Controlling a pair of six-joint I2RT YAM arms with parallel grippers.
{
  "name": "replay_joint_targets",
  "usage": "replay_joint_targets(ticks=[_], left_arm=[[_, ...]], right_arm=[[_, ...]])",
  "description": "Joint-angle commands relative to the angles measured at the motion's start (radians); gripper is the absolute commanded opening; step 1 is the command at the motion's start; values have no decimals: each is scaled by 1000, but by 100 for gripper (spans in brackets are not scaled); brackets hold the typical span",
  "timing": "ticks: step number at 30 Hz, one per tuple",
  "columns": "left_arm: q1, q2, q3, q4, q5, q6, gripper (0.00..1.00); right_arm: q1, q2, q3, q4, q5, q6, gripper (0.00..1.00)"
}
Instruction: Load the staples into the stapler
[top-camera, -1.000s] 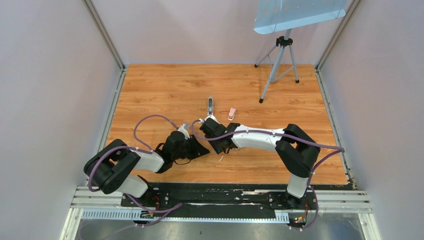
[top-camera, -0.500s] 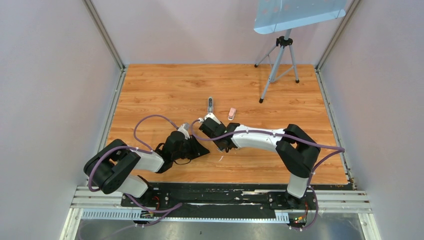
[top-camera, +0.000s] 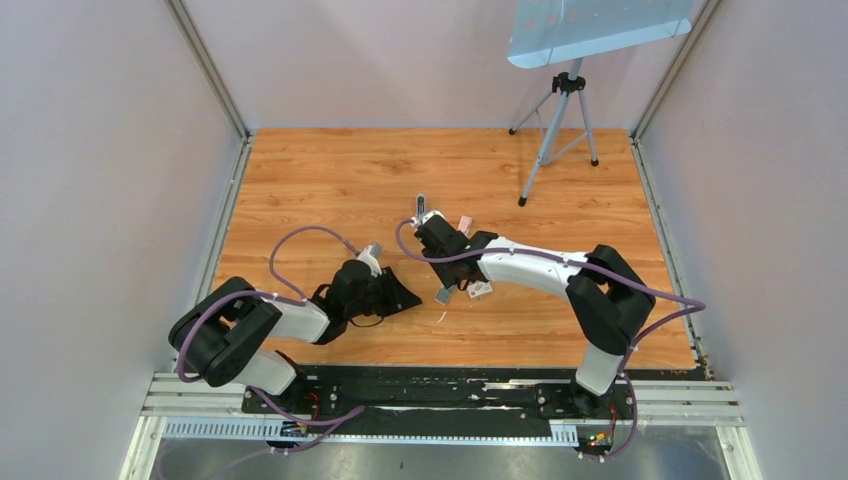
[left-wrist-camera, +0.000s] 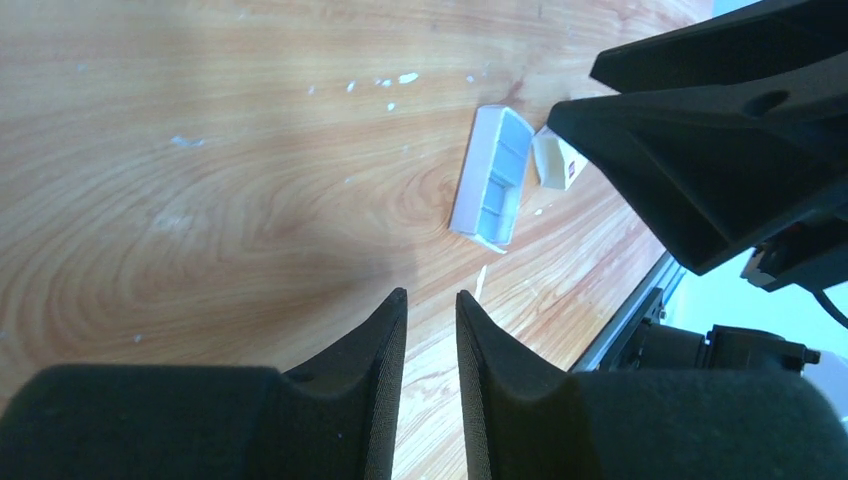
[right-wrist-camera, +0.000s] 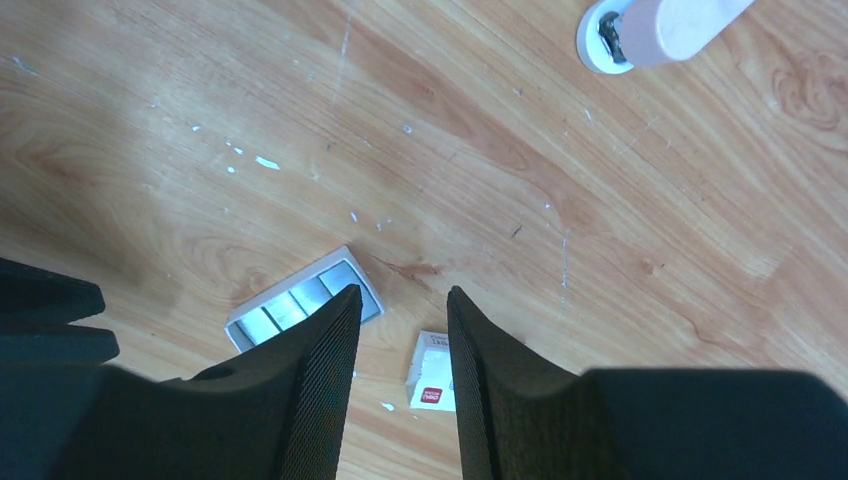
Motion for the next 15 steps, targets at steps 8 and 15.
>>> replay_joint_targets(ticks=[8,15], left_arm=[[-12,84,164,-71,-28,123,24],[-18,207,180,-14,-10,96,16]], right_arm=[[-87,-99,-62,-21,-139,91,37],[-105,-161,-97,-35,-150,119,36]])
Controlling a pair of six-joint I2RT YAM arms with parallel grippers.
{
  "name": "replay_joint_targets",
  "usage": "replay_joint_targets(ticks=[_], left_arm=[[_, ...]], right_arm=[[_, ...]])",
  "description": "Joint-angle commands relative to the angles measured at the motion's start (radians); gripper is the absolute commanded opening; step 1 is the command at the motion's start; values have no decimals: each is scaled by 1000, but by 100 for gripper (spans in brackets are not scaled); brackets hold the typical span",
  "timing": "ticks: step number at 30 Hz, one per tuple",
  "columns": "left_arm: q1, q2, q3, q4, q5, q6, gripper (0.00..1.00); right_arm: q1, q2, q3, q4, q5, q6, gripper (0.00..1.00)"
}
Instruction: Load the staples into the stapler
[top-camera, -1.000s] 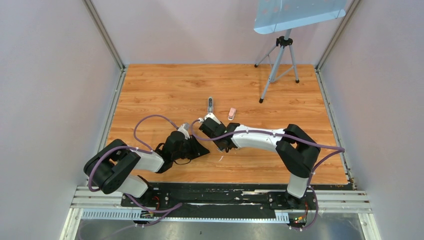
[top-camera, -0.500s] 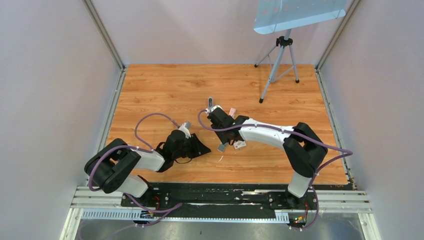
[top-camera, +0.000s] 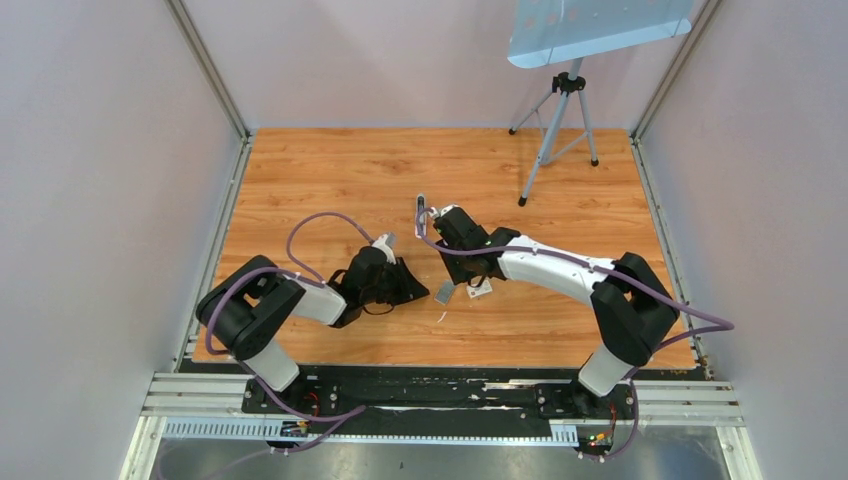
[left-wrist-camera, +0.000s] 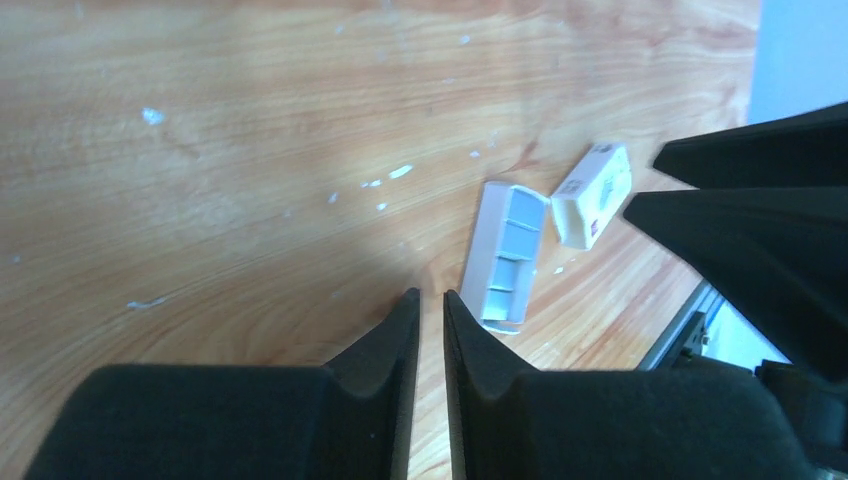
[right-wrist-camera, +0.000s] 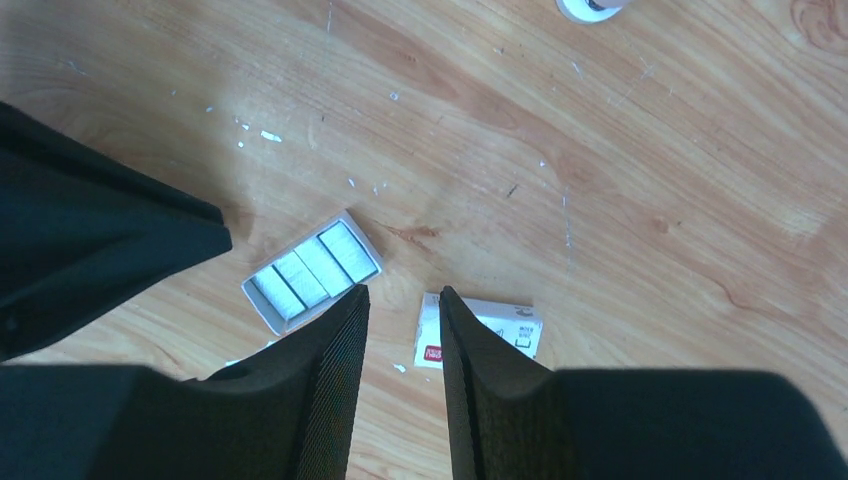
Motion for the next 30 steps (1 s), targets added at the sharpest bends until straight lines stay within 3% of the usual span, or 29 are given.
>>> replay_joint_targets(ticks=[1,11,15,18,23,27,30], left_arm=[[-16,71,15,26,4,3,16],[-173,204,50,145,4,-112,12],[-234,169,46,136,-21,-147,11],[-228,83,42,48,-93,-109,14],[-203,-44,104,-234,-218,-7,16],[-143,-71,92,-248,-214,-4,20],[-110,-68,74,-199,-175,-11,20]], right_arm=[[-28,-58,-35,-37,-22,33,36],[-93,-170,-106,-36,-48,48,37],[-119,-209,-132,-29,-76,48,37],[-122,-235,-138,-25,-129,66,37],[-123,-256,-175,57,-271,118,38],[-139,-216,-197,138,-397,158,38],[-174,-196,-230,220,-489,198,32]])
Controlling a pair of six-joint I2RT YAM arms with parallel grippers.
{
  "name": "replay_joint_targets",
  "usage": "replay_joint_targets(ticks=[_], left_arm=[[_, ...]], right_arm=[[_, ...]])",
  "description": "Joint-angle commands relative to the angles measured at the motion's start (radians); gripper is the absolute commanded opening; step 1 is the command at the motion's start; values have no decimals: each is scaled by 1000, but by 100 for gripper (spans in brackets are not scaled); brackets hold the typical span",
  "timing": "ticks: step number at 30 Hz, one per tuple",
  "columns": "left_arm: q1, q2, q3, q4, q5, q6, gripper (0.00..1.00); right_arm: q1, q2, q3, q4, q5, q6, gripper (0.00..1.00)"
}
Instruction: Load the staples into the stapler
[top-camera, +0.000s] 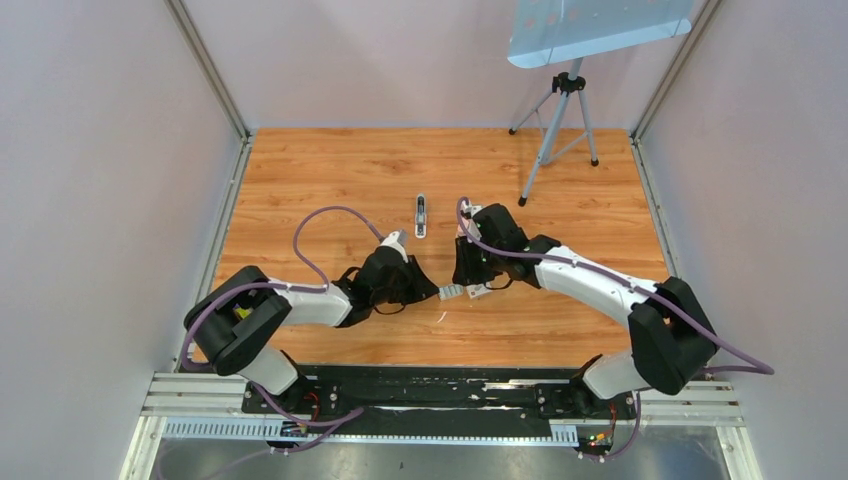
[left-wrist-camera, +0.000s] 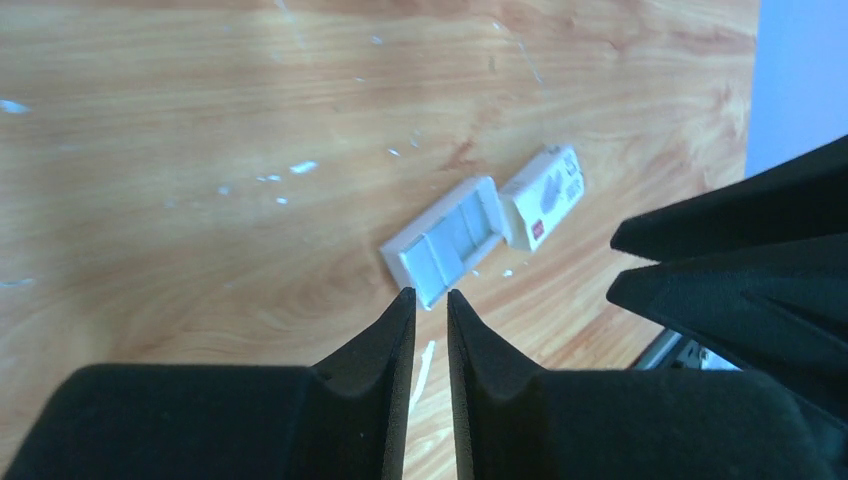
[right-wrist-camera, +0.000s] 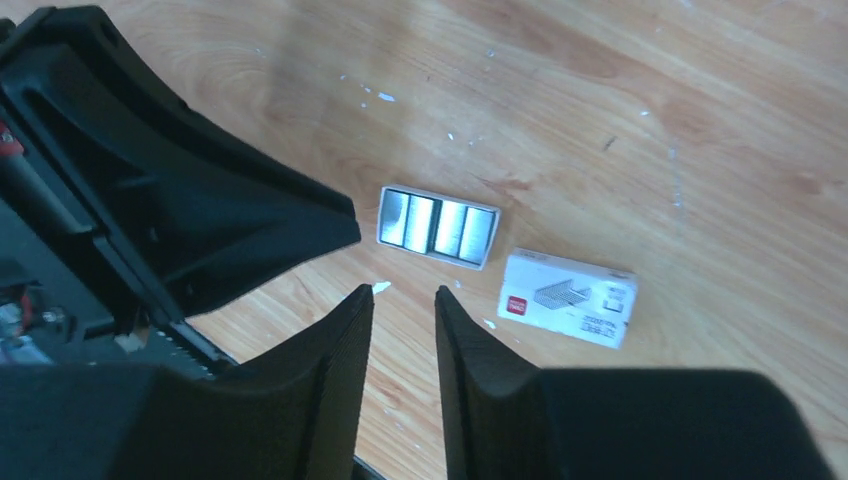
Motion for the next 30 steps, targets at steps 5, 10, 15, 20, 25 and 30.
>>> replay_joint_targets(ticks=[5,10,15,20,25,30], left_arm=[[47,35,-15,57,54,12,21],[47,83,-21,149,84,-8,21],[47,107,-22,152,75,-10,20],[47,123,-13,141,65,-4,18],[47,138,-4,127,63,5,17],[48,152,-5,142,70,-3,16]], right_arm=[[-69,72,-61,158,-198,89,28],[-84,118,-77,205,-219,111,27],[-93,149,-75,207,-213,101,27],[-95,181,-78,215,-210,98,28],[-94,189,-92,229,-200,102,28],[-97,203,-96,245,-206,108,28]])
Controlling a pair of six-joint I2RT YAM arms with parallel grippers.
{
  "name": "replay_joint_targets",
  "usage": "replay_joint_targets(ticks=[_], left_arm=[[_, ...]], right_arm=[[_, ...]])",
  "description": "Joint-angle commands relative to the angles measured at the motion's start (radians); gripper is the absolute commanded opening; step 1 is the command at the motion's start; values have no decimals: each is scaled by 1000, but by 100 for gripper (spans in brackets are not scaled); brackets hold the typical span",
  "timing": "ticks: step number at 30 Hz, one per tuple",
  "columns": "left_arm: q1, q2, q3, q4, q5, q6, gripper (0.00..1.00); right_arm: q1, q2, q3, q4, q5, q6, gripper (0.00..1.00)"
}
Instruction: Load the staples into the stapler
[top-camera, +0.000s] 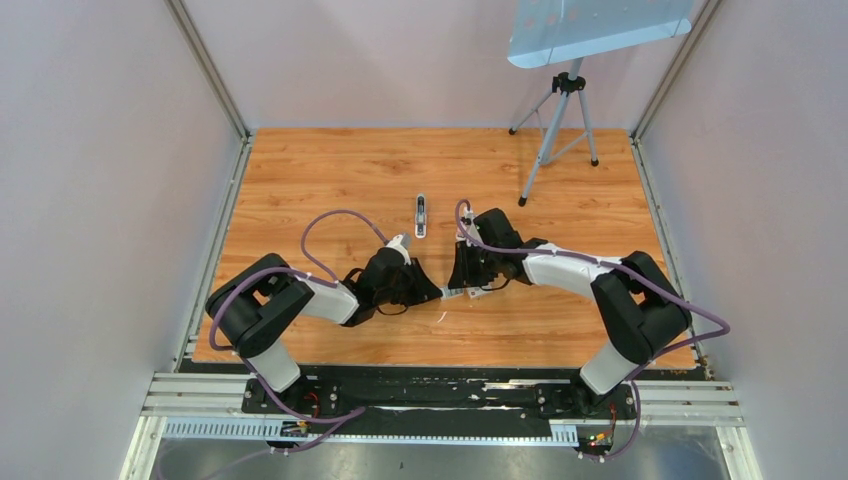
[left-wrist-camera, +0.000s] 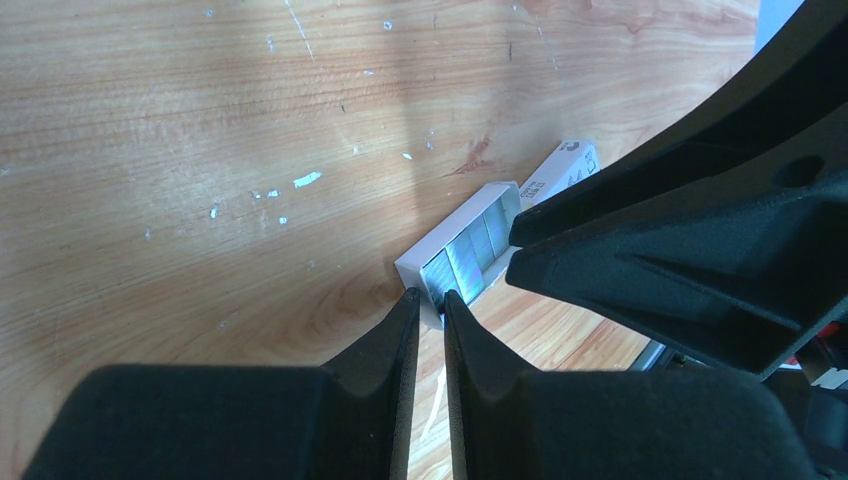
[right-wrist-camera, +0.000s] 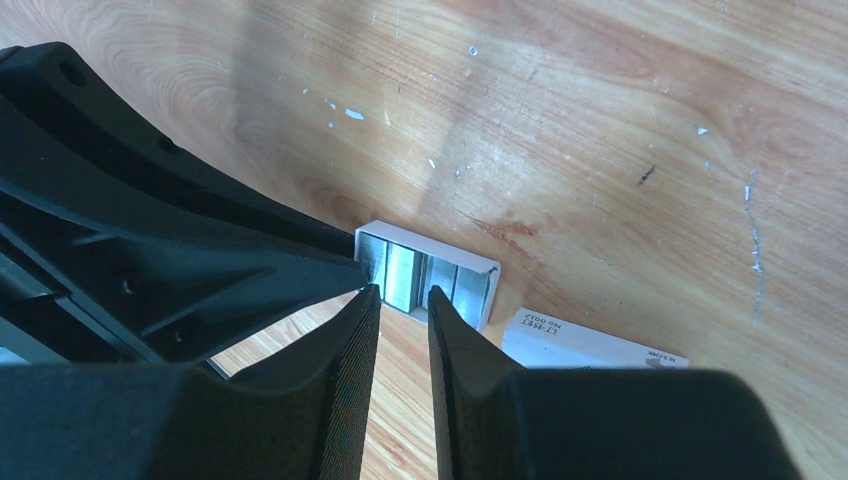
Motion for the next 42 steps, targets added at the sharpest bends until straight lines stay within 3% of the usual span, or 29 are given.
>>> replay_joint_targets(ticks=[1,25,32,42], left_arm=[[4,29,3,16,-5,5,16],[4,58,10,31,9,-4,15],[4,59,8,28,9,-3,15],[4,47,3,24,6,-1,15]], right_arm=[[-15,24,-19,24,-9,16,28],[-14,63,-57,155,-72,103,28],[-19,19,-67,228,-136,180,28],[-29,-62,-65,188,-126,179,28]])
